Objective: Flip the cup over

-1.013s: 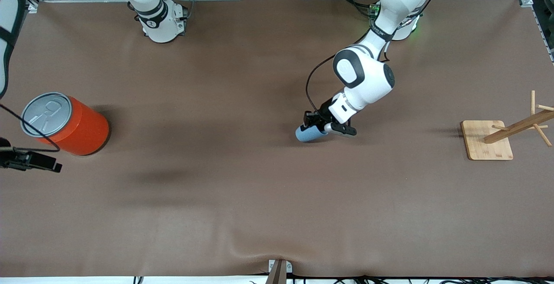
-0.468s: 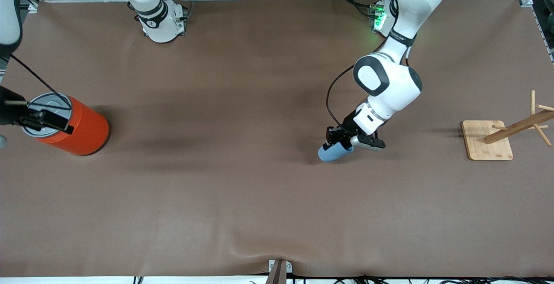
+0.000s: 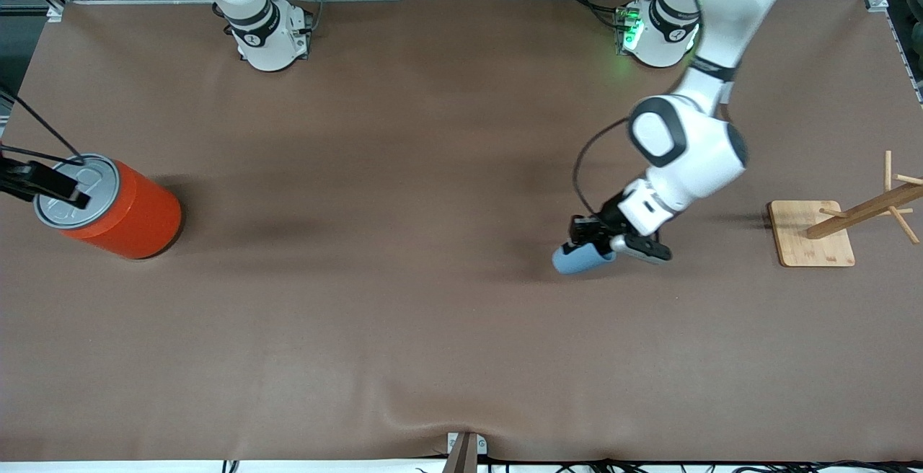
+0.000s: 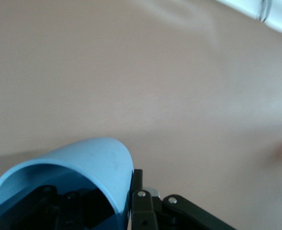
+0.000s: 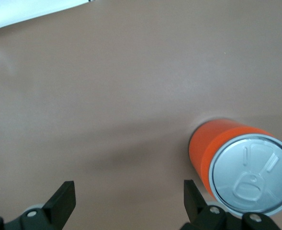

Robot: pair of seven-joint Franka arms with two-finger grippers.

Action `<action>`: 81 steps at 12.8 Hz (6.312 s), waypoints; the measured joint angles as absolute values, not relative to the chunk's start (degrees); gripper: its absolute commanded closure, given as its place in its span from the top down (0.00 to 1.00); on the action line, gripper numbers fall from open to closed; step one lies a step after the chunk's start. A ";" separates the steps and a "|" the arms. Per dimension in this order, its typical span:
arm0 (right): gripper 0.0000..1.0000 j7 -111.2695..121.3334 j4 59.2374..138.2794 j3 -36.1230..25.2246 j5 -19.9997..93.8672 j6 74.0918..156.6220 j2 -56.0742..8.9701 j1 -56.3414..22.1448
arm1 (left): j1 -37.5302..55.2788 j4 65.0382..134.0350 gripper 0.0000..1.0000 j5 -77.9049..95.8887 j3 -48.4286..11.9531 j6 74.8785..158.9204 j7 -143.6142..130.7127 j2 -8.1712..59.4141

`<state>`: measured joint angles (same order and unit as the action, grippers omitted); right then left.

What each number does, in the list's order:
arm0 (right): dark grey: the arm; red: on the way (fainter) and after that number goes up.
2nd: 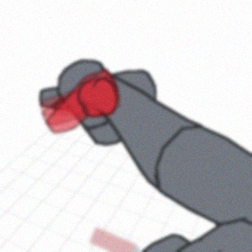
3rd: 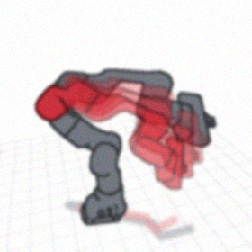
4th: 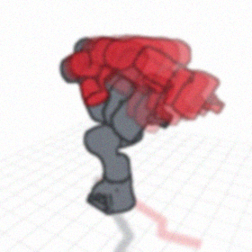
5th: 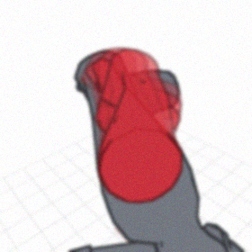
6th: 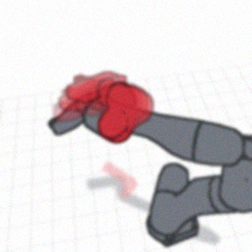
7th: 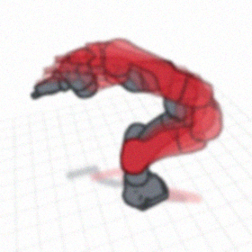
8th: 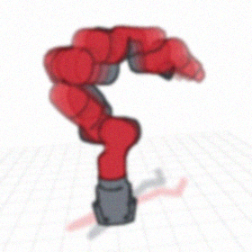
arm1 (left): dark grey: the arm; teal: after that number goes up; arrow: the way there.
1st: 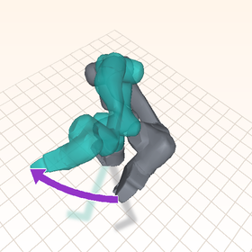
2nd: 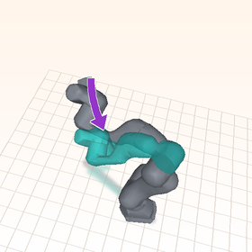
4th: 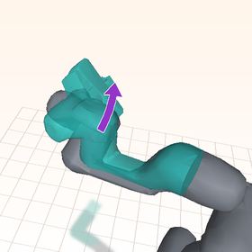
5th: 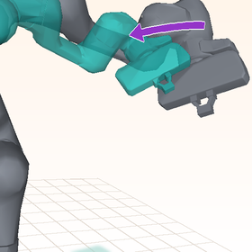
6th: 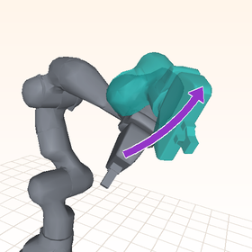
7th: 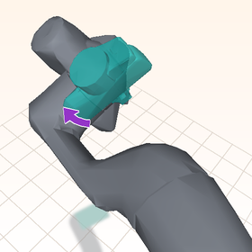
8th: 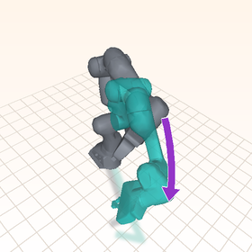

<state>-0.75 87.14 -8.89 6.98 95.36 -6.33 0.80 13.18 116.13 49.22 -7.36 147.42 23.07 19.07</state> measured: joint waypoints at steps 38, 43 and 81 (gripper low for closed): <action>1.00 -0.36 83.14 -4.44 0.76 86.06 -0.70 1.09 | 11.30 110.28 1.00 -12.28 -6.83 134.65 -17.66 28.60; 1.00 -0.36 83.17 -4.43 0.76 86.02 -0.70 1.15 | 11.58 109.14 1.00 -12.28 -7.98 133.17 -18.02 23.08; 1.00 -0.34 83.23 -4.13 0.81 85.97 -1.02 1.23 | 4.50 86.48 1.00 -1.23 -0.60 82.05 -0.16 0.16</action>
